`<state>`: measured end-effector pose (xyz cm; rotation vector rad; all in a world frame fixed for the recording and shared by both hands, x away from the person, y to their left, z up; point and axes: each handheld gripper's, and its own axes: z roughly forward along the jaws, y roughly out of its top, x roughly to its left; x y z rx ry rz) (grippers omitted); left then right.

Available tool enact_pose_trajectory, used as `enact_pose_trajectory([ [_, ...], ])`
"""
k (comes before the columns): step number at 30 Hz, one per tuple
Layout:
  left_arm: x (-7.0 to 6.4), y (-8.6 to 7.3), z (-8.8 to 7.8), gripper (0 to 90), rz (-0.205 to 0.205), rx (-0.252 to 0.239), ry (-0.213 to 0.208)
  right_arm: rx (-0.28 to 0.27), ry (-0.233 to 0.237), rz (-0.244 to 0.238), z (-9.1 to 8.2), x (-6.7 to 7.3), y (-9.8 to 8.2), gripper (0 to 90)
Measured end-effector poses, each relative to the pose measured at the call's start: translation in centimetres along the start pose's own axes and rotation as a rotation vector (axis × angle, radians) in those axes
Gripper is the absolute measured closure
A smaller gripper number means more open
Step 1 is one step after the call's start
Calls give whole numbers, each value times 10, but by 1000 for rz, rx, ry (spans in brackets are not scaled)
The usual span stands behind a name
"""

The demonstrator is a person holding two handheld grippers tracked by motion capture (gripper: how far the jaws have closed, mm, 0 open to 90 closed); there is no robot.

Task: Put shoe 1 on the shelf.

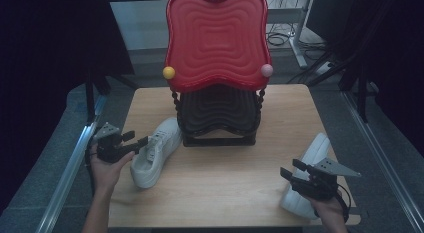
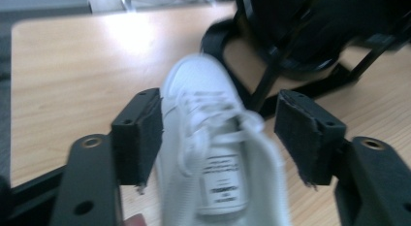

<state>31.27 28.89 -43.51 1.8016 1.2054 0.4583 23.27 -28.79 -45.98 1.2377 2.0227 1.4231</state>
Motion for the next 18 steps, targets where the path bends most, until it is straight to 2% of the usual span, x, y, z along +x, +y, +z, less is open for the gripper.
enact_pose_trajectory([
  [4, 14, -6, 18, 296, -4, 55, -11, 7, -3, 4, 1, -1, -1, 385],
  [8, 20, -11, 23, 332, 14, 80, 11, 10, -8, 7, 2, -2, -2, 376],
  [10, 21, -12, 24, 349, 23, 86, 3, 11, -6, 8, 2, -2, -1, 374],
  [11, 21, -13, 26, 355, 35, 104, -3, 12, -6, 6, 2, -1, -1, 374],
  [15, 21, -14, 34, 385, 69, 147, 8, 19, -8, 3, 4, -1, -2, 372],
  [18, 21, -16, 40, 440, 86, 179, 10, 18, -7, 2, 4, -1, -2, 371],
])
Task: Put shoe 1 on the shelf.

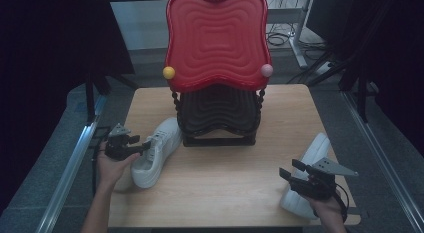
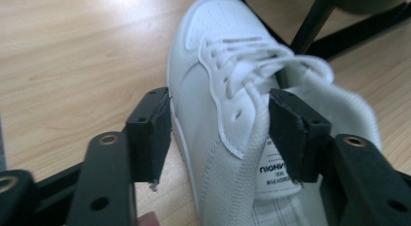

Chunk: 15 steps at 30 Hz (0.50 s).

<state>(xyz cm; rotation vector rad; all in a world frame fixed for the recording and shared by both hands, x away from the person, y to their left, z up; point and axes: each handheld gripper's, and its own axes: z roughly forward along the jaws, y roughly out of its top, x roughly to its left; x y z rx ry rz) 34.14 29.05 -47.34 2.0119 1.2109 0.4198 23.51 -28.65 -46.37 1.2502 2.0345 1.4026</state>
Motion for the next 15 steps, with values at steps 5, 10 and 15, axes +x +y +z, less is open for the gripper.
enact_pose_trajectory([
  [5, -1, -1, 12, 527, 8, 40, 13, -6, -4, 3, -2, -1, 1, 371],
  [10, -3, -1, 17, 687, 6, 38, 11, -11, -9, 3, -3, -1, 1, 370],
  [15, -2, -2, 16, 795, -12, 19, 22, -15, -13, 7, -4, -3, 1, 370],
])
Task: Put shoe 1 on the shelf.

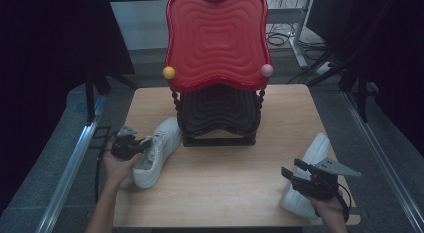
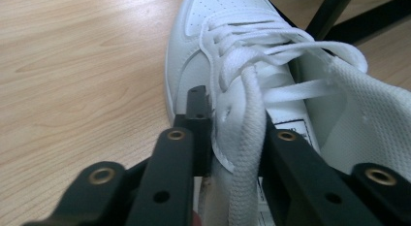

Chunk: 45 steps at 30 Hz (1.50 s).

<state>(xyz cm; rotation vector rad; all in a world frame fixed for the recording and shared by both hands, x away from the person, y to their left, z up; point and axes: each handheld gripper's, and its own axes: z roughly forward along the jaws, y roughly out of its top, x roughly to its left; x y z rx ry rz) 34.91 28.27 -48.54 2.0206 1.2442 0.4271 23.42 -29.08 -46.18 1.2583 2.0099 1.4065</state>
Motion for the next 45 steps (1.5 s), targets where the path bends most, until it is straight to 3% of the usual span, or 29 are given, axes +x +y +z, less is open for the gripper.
enact_pose_trajectory([
  [5, 1, -2, -1, 823, -22, -23, -7, -8, -13, -4, 0, 1, 0, 372],
  [6, 4, -3, -2, 824, -48, -52, -22, -14, -16, -2, 0, 1, 0, 373],
  [7, 4, -3, -2, 826, -48, -52, -22, -14, -16, -2, 0, 1, 0, 373],
  [10, 8, -5, -10, 828, -113, -113, -57, -33, -12, 6, -2, 1, 1, 376],
  [12, 9, -6, -13, 827, -135, -129, -69, -41, -2, 14, -3, 1, 1, 377],
  [13, 12, -9, -20, 827, -189, -177, -96, -64, 14, 33, -5, 0, 3, 379],
  [14, 12, -9, -20, 827, -189, -177, -96, -70, 17, 39, -6, 0, 3, 379],
  [18, 16, -16, -37, 826, -294, -308, -180, -86, 8, 55, -8, -3, 2, 379],
  [21, 16, -17, -43, 826, -319, -338, -203, -105, -3, 61, -9, -4, 2, 384],
  [22, 17, -17, -48, 825, -346, -367, -207, -114, -7, 64, -9, -5, 2, 384],
  [27, 16, -17, -58, 824, -371, -432, -207, -146, -4, 77, -13, -8, 2, 384],
  [28, 17, -17, -63, 824, -390, -468, -221, -152, -1, 82, -14, -8, 3, 385],
  [33, 18, -16, -73, 824, -444, -530, -279, -161, 1, 95, -15, -10, 3, 385],
  [42, 17, -1, -101, 820, -464, -650, -324, -163, 0, 101, -17, -11, 3, 385],
  [45, 17, 6, -110, 819, -491, -697, -341, -163, -6, 106, -17, -11, 2, 387],
])
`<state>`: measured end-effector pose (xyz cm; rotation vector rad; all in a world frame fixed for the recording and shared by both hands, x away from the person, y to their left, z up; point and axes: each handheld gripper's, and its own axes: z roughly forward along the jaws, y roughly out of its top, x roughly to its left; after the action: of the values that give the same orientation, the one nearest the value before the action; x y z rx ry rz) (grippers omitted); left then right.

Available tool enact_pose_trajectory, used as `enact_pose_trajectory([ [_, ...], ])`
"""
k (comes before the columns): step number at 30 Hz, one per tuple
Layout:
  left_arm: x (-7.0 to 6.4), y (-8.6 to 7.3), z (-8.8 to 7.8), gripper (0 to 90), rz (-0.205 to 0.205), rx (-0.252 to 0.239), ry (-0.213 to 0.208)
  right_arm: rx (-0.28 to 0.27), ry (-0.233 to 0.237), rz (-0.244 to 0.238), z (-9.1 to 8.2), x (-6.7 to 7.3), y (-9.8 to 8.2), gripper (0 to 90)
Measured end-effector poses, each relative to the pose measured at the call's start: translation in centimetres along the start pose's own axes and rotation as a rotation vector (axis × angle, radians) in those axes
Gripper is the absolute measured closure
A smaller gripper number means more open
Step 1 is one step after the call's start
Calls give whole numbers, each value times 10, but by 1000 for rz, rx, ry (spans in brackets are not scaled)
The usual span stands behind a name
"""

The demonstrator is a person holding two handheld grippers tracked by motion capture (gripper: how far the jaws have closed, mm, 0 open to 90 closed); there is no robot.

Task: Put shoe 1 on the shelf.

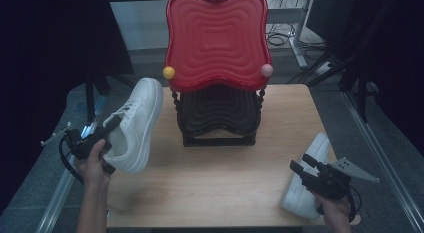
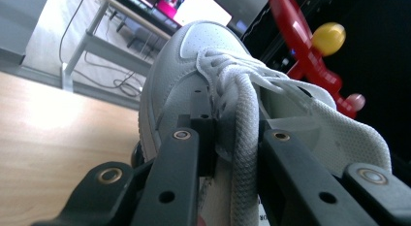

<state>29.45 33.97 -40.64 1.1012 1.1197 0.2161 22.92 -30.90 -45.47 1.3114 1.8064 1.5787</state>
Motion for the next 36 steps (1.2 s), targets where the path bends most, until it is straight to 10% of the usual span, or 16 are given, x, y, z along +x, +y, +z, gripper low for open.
enact_pose_trajectory([
  [19, -33, 45, 1, 811, -3, -127, -32, 21, -6, 10, 4, 1, -1, 388],
  [36, -86, 113, 38, 813, -3, -225, -102, 40, 2, -1, 7, 2, -3, 389],
])
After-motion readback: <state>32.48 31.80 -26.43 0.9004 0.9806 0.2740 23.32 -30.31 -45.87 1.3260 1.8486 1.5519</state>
